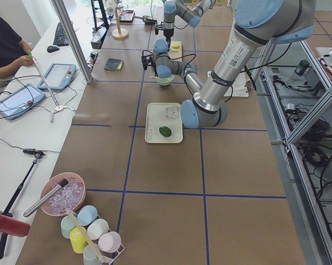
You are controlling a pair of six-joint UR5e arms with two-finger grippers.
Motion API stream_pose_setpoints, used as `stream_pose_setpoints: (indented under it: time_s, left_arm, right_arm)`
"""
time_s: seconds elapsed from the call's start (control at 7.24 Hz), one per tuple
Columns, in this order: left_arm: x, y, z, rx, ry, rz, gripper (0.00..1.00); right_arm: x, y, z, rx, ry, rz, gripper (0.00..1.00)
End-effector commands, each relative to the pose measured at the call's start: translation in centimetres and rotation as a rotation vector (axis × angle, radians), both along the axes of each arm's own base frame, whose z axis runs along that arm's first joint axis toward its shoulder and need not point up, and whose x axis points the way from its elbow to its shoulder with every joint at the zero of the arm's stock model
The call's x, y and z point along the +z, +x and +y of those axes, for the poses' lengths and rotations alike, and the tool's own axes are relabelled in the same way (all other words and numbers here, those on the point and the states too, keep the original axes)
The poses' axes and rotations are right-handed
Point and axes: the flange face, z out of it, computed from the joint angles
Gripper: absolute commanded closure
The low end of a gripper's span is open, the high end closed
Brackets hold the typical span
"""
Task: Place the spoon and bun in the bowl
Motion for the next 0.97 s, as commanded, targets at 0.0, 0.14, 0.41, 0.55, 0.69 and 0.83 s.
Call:
stream_pose_setpoints:
  time_s: [0.0, 0.14, 0.41, 0.55, 0.69, 0.83]
  left_arm:
    - [0.5, -0.9, -0.1, -0.006, 0.003, -0.002, 0.00]
    - [1.9, -2.6, -0.7, -0.010, 0.018, -0.019, 0.00]
    - [3.2, -9.0, -3.5, 0.027, 0.105, -0.163, 0.00]
    - [4.0, -12.8, -4.4, 0.039, 0.148, -0.243, 0.00]
    - [5.9, -16.0, -5.3, 0.039, 0.195, -0.286, 0.00]
    - [7.6, -19.7, -6.9, 0.039, 0.261, -0.338, 0.00]
  right_arm:
    - [-1.2, -0.4, -0.2, -0.002, 0.013, -0.017, 1.00]
    - [-3.2, -1.6, 0.0, -0.013, 0.035, -0.046, 1.00]
    - [-9.1, -4.7, 0.6, 0.010, 0.024, -0.132, 1.00]
    - [-11.2, -6.8, 0.8, 0.003, 0.022, -0.150, 1.00]
    - [-12.9, -9.0, 0.7, -0.002, 0.014, -0.159, 1.00]
    - [-13.7, -10.8, 1.0, -0.001, 0.028, -0.151, 1.00]
